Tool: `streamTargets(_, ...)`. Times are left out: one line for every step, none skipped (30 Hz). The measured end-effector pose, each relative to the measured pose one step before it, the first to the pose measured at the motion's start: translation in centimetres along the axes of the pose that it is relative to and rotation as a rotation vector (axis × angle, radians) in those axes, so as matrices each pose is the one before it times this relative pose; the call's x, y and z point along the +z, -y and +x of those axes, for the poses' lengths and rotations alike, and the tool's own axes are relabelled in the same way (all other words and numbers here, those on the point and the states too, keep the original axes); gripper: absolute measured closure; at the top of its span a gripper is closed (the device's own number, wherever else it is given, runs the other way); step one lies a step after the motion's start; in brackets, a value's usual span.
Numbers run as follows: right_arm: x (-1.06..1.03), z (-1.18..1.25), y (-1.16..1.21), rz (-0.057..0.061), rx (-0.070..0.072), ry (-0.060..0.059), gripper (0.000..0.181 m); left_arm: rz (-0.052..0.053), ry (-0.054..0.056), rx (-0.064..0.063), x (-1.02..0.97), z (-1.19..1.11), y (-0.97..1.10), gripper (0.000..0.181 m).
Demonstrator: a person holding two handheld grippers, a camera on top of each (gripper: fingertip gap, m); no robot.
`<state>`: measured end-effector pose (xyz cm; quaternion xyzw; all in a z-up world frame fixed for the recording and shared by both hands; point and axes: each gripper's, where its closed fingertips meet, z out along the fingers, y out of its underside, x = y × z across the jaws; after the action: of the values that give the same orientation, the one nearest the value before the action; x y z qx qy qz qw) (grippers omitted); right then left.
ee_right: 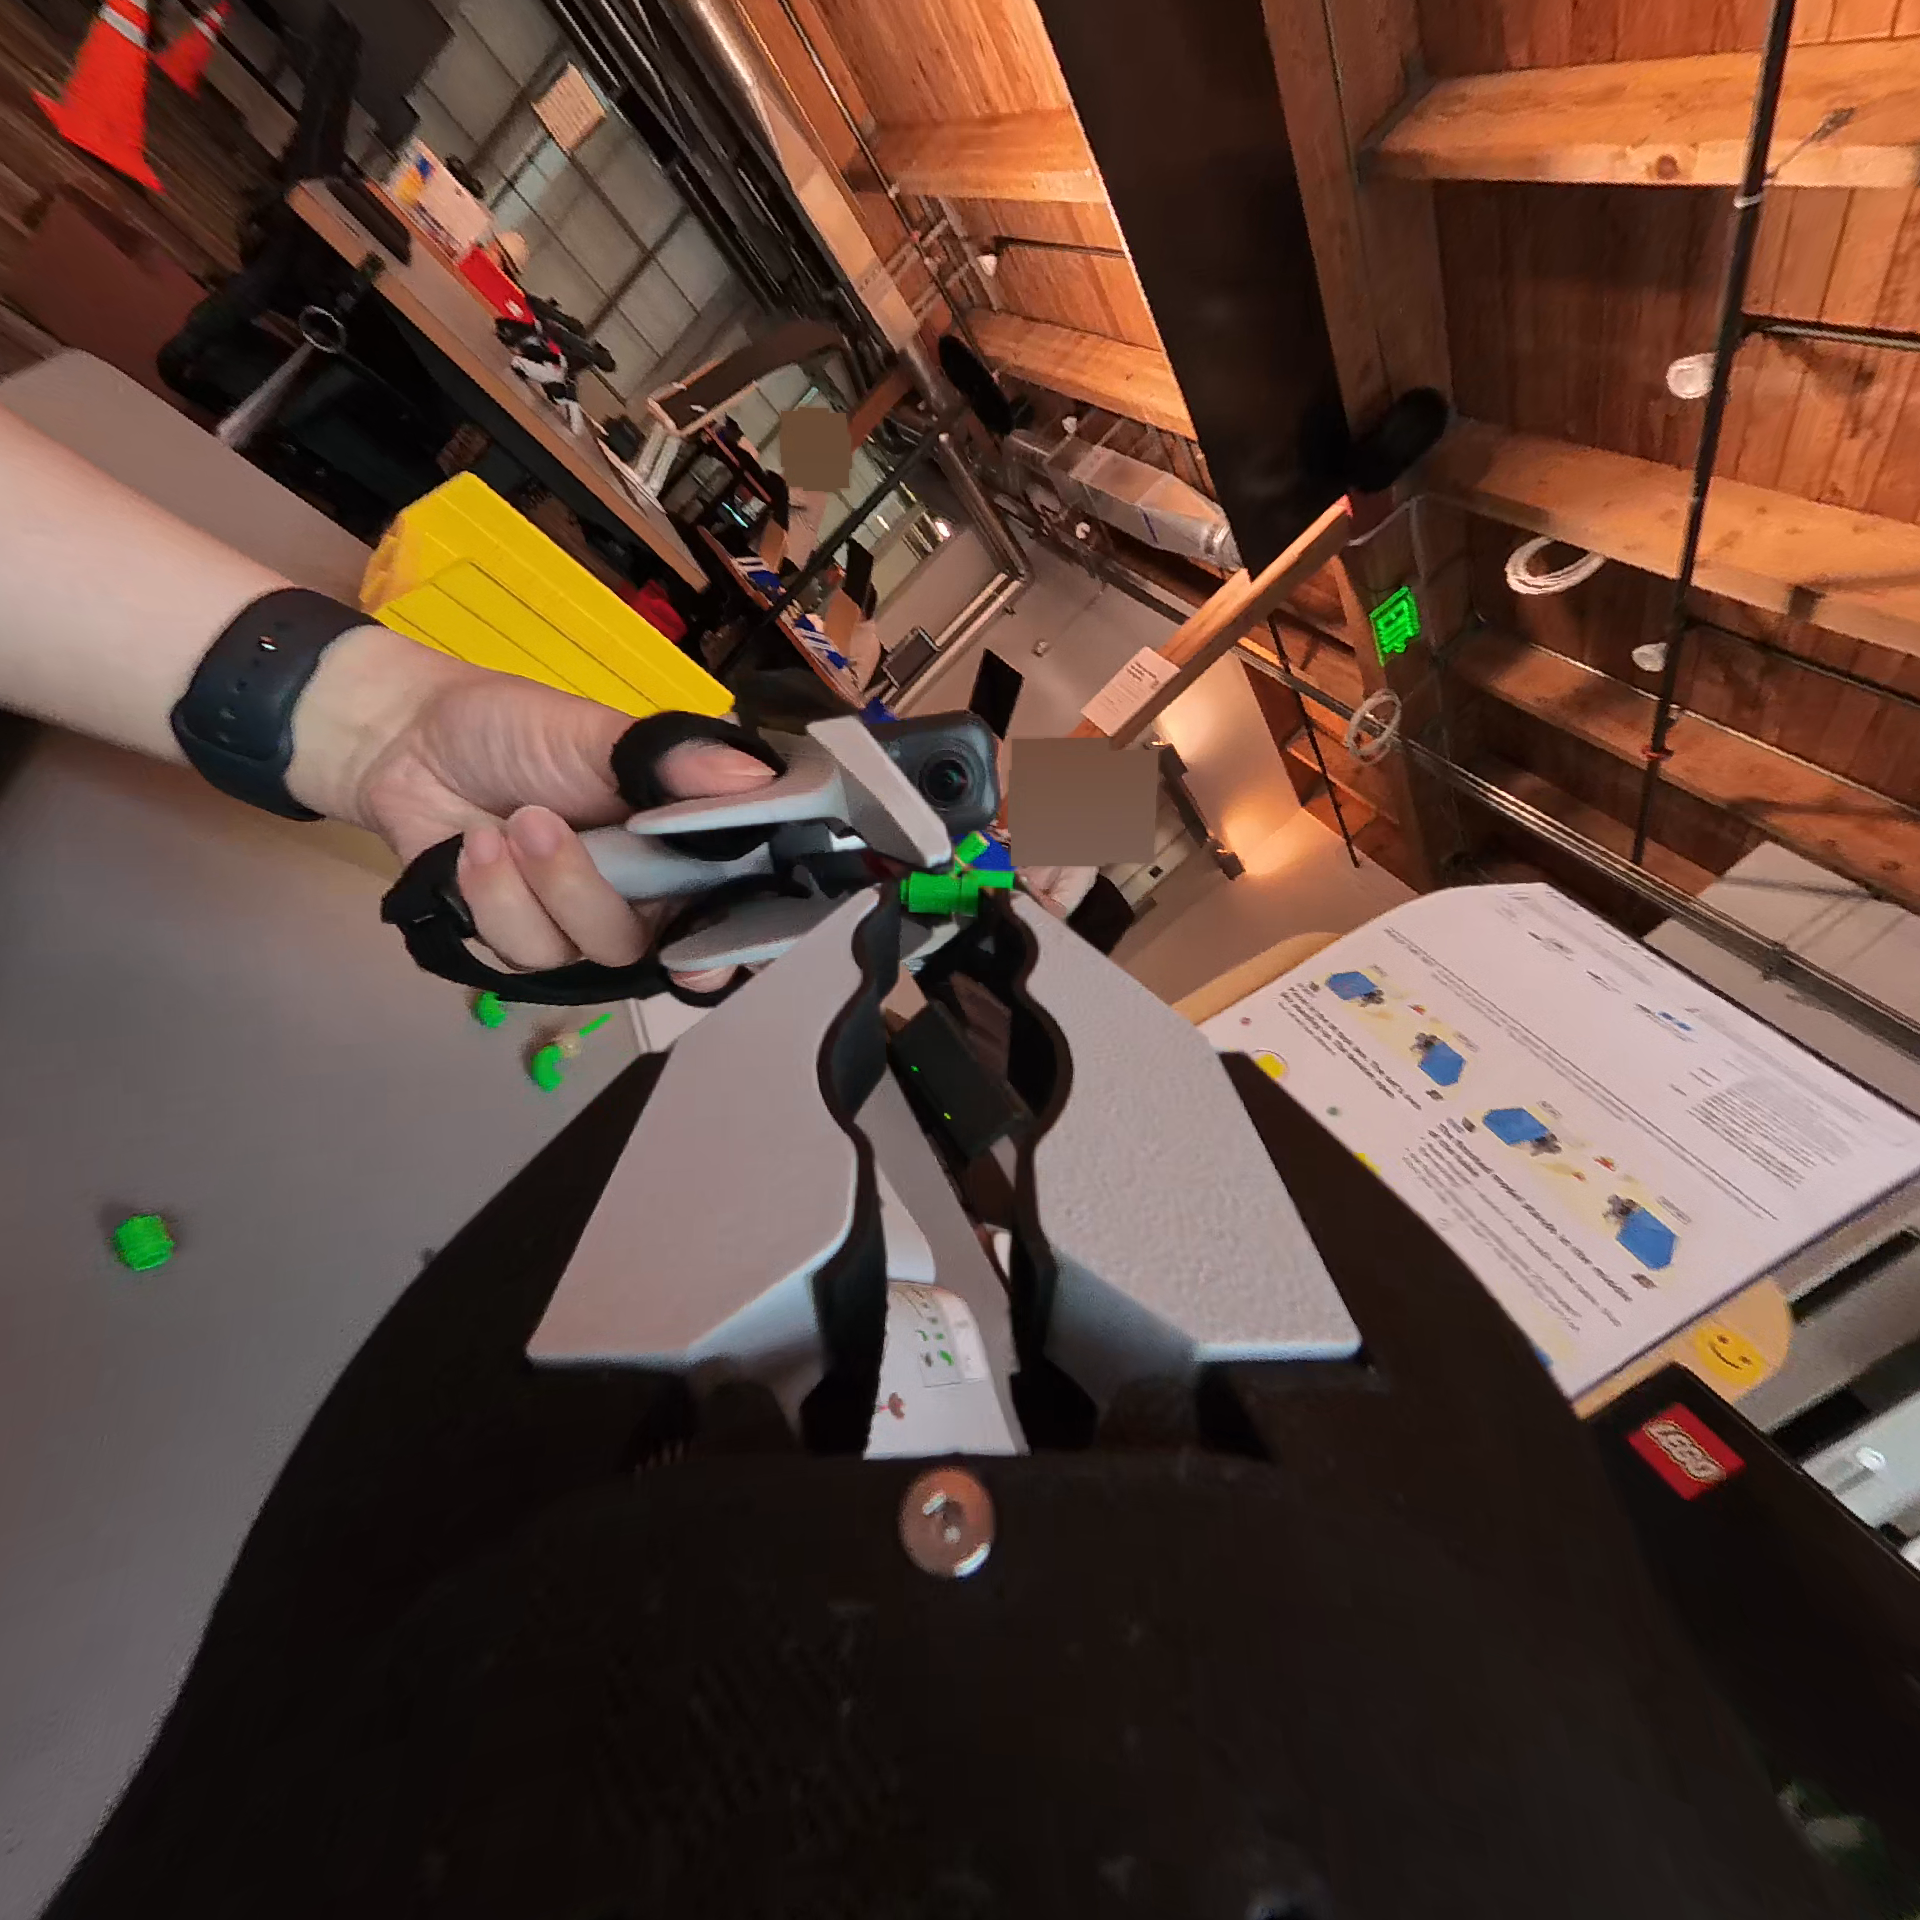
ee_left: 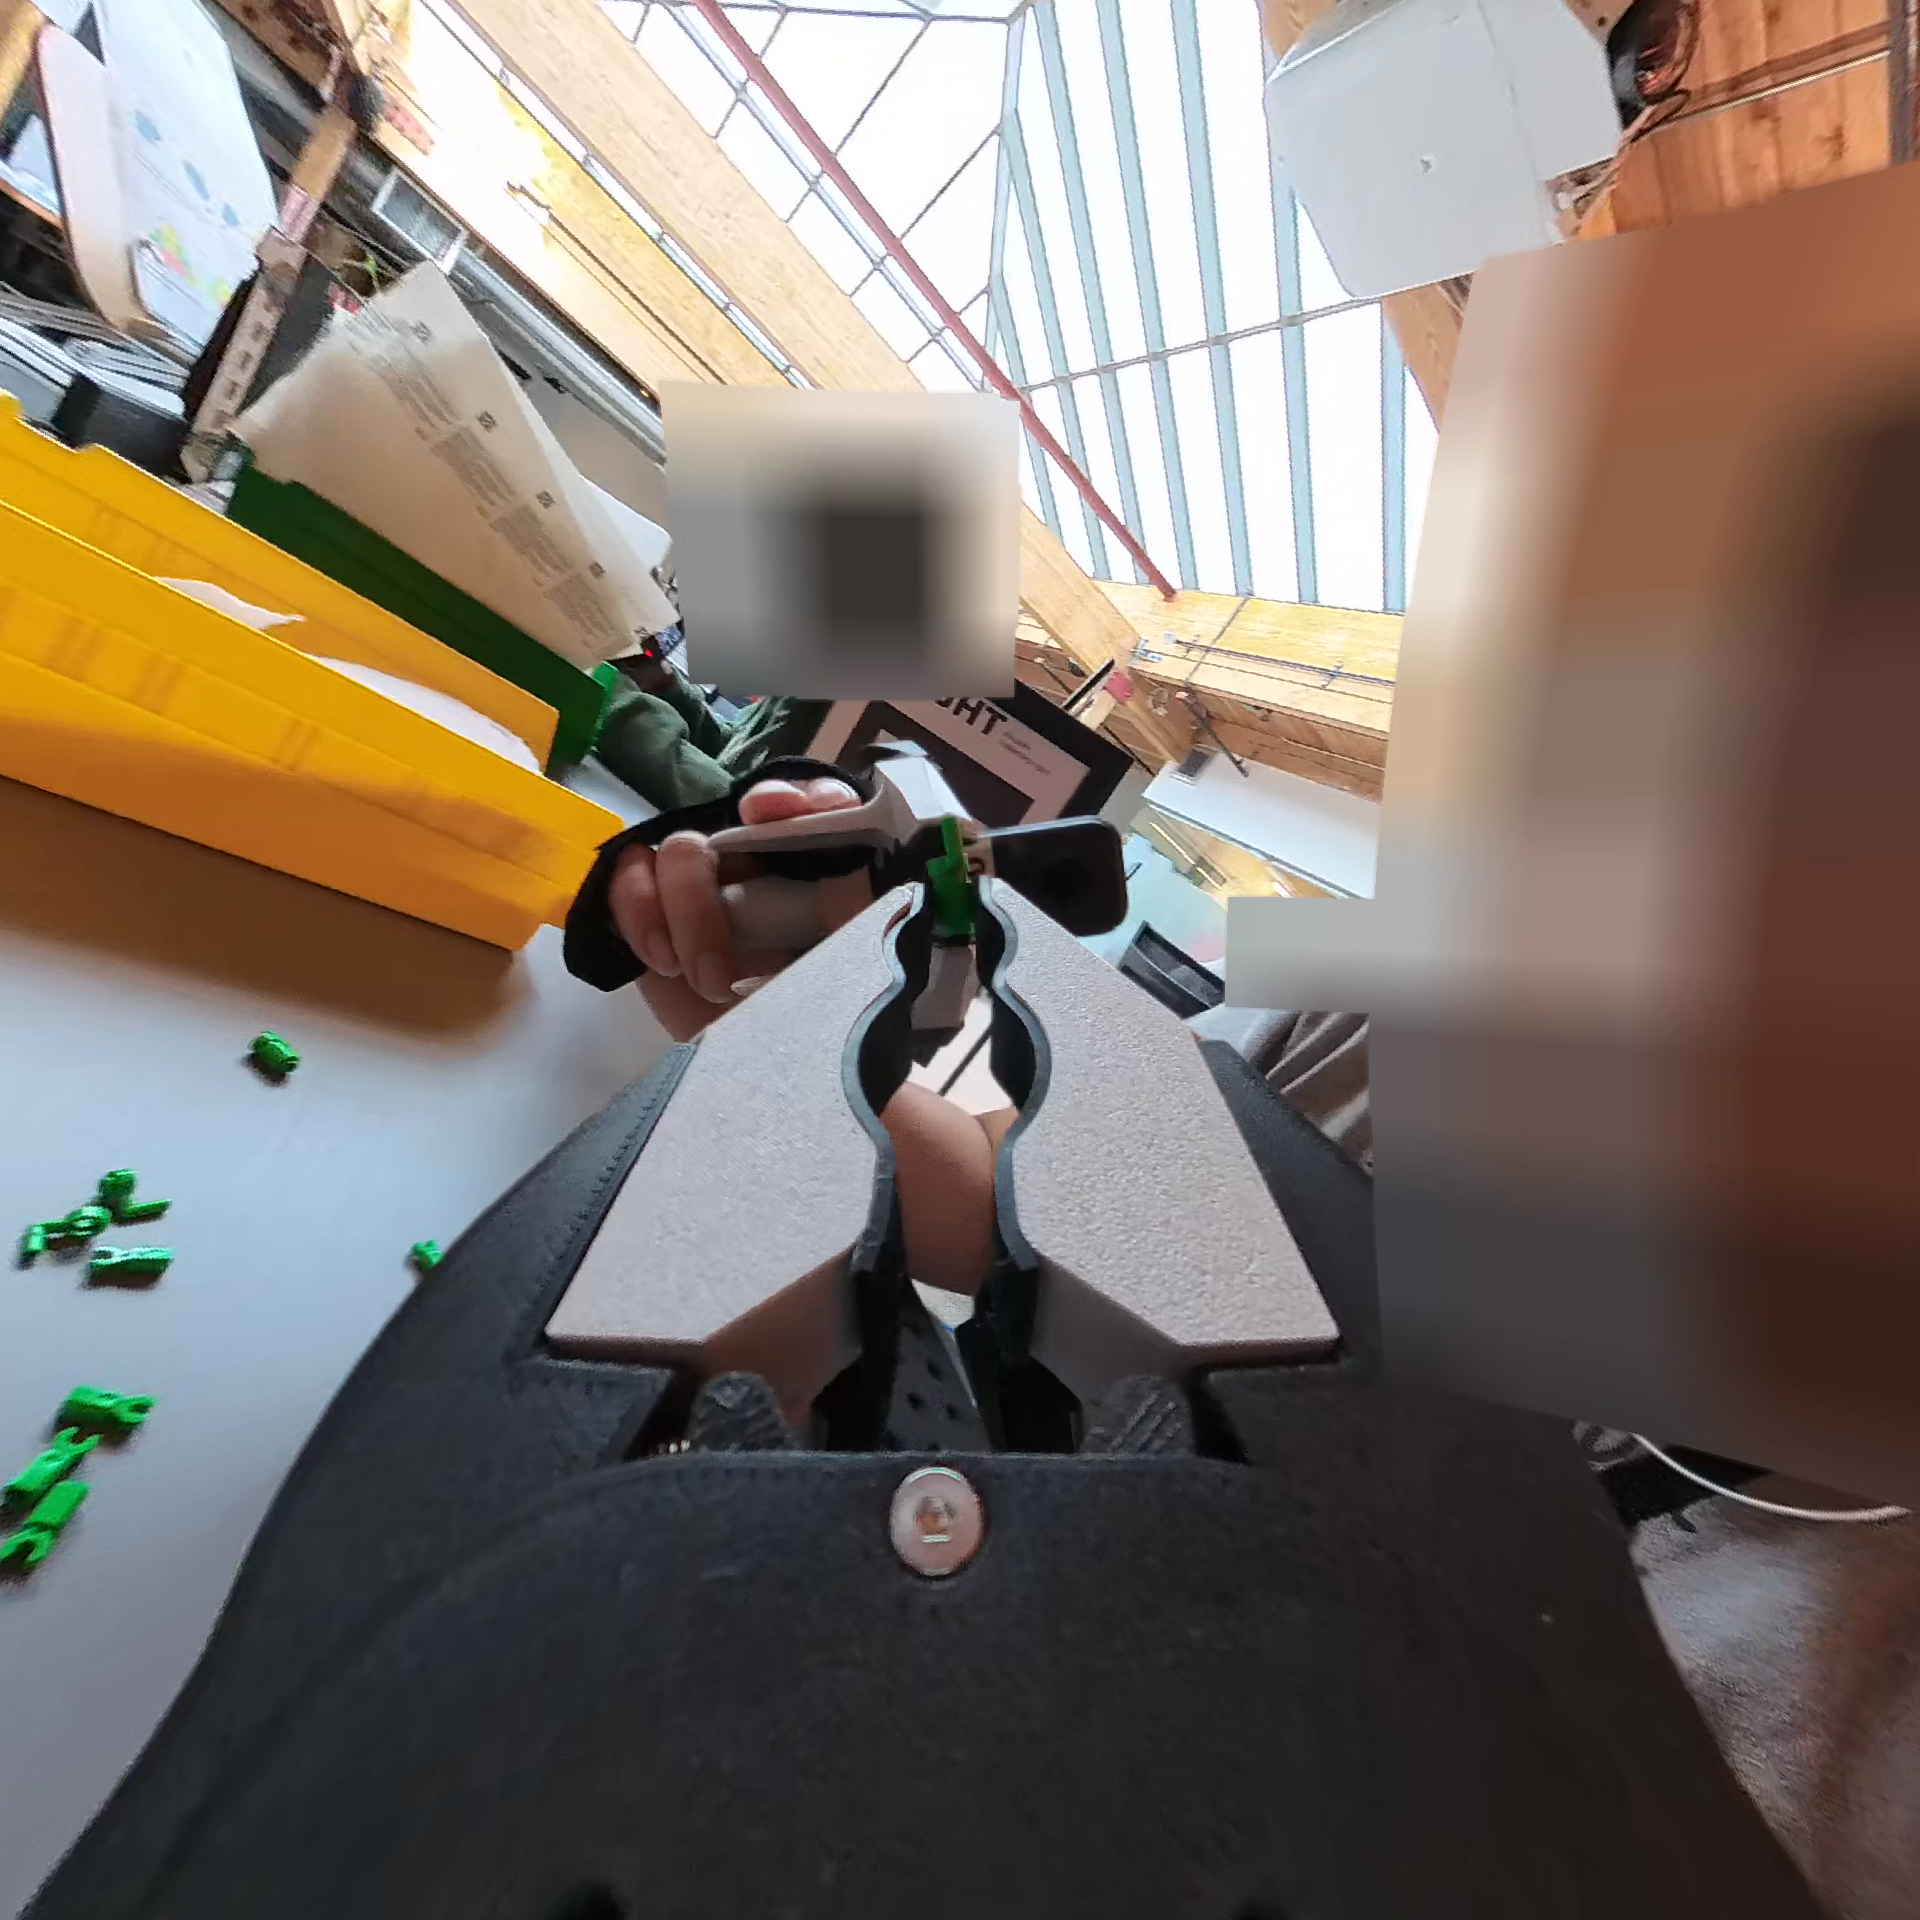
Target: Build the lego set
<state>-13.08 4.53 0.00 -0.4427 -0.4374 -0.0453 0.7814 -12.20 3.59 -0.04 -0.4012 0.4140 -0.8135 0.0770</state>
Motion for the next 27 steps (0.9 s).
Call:
streamTargets(0.143,0.127,-0.070,-0.0091,-0.0094,-0.0206,0.166,0.0064,0.0108,0.0113,-0.078,-0.058,0.144,0.176)
streamTargets(0.166,0.039,-0.184,-0.0175,-0.0045,-0.0130,0.166,0.0079,0.0083,0.0136,-0.038,-0.035,0.123,0.177)
streamTargets(0.132,-0.106,-0.121,-0.0128,-0.0080,-0.0050,0.164,0.0026,0.0109,0.0114,0.005,-0.102,0.063,0.177)
streamTargets(0.114,-0.124,0.035,-0.0033,-0.0094,-0.0044,0.165,0.0010,0.0121,0.0111,0.009,-0.138,0.010,0.177)
streamTargets(0.107,0.013,0.006,-0.0065,-0.0036,-0.0105,0.164,-0.0003,0.0060,0.0059,0.027,-0.065,-0.023,0.177)
streamTargets(0.113,0.035,-0.134,-0.0140,0.0044,-0.0076,0.164,-0.0002,0.0064,0.0022,0.023,-0.096,-0.020,0.177)
streamTargets(0.084,0.080,-0.157,-0.0147,0.0109,-0.0087,0.165,0.0044,0.0104,0.0047,-0.034,-0.179,0.051,0.177)
streamTargets(0.036,0.115,-0.082,-0.0094,0.0060,-0.0098,0.166,0.0060,0.0068,0.0039,-0.035,-0.106,0.077,0.177)
streamTargets(0.053,0.119,-0.106,-0.0103,-0.0033,-0.0102,0.168,-0.0016,0.0049,-0.0020,-0.014,-0.107,-0.022,0.177)
streamTargets(0.051,0.040,-0.169,-0.0144,-0.0082,-0.0042,0.169,0.0006,0.0058,-0.0019,-0.045,-0.128,0.008,0.177)
streamTargets(0.037,-0.029,-0.127,-0.0105,-0.0077,-0.0007,0.169,0.0002,0.0005,-0.0017,-0.037,-0.063,-0.010,0.177)
streamTargets(0.007,-0.034,0.012,-0.0018,-0.0091,-0.0017,0.169,-0.0007,-0.0045,-0.0049,-0.016,0.000,-0.024,0.177)
streamTargets(0.001,0.003,-0.026,-0.0058,-0.0074,-0.0018,0.169,0.0007,0.0013,-0.0031,-0.010,-0.065,0.002,0.177)
streamTargets(0.028,-0.003,-0.146,-0.0145,0.0042,0.0046,0.169,0.0004,0.0078,0.0019,-0.022,-0.121,0.001,0.177)
streamTargets(0.002,-0.033,-0.106,-0.0105,0.0131,0.0103,0.170,-0.0028,0.0047,0.0024,0.005,-0.067,-0.035,0.177)
streamTargets(-0.037,-0.015,-0.003,-0.0022,0.0073,0.0069,0.169,-0.0027,0.0001,0.0008,0.009,0.015,-0.025,0.177)
streamTargets(-0.023,0.008,0.022,-0.0009,-0.0022,0.0006,0.170,-0.0010,0.0013,0.0005,0.027,0.006,-0.008,0.177)
streamTargets(-0.030,-0.002,-0.040,-0.0056,-0.0054,0.0002,0.170,-0.0020,0.0030,0.0001,0.021,-0.033,-0.036,0.177)
streamTargets(-0.044,-0.036,-0.045,-0.0072,-0.0070,0.0033,0.170,-0.0044,0.0004,-0.0017,0.011,-0.007,-0.067,0.177)
streamTargets(-0.050,-0.054,-0.004,-0.0064,-0.0051,0.0049,0.170,-0.0040,-0.0027,-0.0032,0.016,0.018,-0.054,0.177)
streamTargets(-0.038,-0.007,0.006,-0.0063,-0.0029,0.0017,0.170,-0.0012,-0.0034,-0.0028,0.022,0.037,-0.032,0.177)
streamTargets(-0.039,-0.016,0.025,-0.0064,-0.0046,0.0001,0.170,-0.0013,-0.0041,-0.0030,0.016,0.042,-0.027,0.177)
streamTargets(-0.024,-0.029,0.018,-0.0058,-0.0071,0.0031,0.170,-0.0027,0.0002,-0.0025,-0.002,-0.009,-0.027,0.178)
streamTargets(0.015,-0.029,-0.079,-0.0076,-0.0028,0.0047,0.170,-0.0017,0.0046,-0.0010,-0.020,-0.063,-0.003,0.178)
streamTargets(0.047,-0.004,-0.013,0.0043,0.0018,-0.0001,0.170,-0.0005,0.0038,-0.0021,-0.042,-0.042,0.036,0.178)
streamTargets(0.070,-0.045,0.000,0.0103,0.0042,0.0025,0.170,-0.0047,0.0063,-0.0031,-0.072,-0.087,-0.023,0.178)
streamTargets(0.050,-0.124,-0.148,-0.0012,0.0013,0.0108,0.170,-0.0095,0.0128,-0.0029,-0.088,-0.184,-0.077,0.177)
